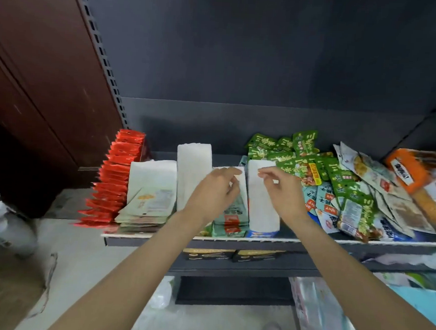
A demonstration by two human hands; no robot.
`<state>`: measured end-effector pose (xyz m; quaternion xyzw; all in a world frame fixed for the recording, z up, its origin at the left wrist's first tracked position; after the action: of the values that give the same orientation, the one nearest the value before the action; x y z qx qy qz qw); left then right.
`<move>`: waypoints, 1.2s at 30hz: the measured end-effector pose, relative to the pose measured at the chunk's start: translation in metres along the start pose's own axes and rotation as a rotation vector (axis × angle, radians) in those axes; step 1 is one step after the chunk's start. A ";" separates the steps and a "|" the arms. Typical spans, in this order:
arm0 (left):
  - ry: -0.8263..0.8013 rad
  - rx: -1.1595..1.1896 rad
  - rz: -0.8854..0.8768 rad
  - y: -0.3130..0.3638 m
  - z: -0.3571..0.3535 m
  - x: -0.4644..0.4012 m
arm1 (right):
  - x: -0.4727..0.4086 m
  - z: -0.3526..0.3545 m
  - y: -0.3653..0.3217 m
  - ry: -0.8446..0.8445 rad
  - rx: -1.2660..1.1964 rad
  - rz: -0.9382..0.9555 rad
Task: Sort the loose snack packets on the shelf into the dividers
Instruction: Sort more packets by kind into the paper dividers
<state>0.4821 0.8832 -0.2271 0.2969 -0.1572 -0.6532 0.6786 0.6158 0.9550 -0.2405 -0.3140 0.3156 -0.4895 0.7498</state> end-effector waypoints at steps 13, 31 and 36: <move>-0.264 -0.149 0.172 0.098 -0.252 -0.177 | -0.084 0.183 0.269 -0.078 0.356 -0.403; -0.250 -0.376 0.216 0.093 -0.279 -0.197 | -0.118 0.179 0.262 -0.049 0.718 0.158; 0.128 0.318 0.431 0.122 -0.236 -0.191 | -0.097 0.197 0.207 0.056 0.454 0.384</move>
<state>0.7021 1.1133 -0.3023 0.3998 -0.2743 -0.4407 0.7555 0.8488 1.1445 -0.2667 -0.0595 0.2721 -0.4052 0.8708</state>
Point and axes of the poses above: each hand's wrist, its own x-axis away from the middle knuckle, its own z-axis out of the back of the hand, y = z × x, the point moved 9 cm from there along -x, towards the middle knuckle, and after that the axes turned 1 degree about -z, right-handed, at the moved point
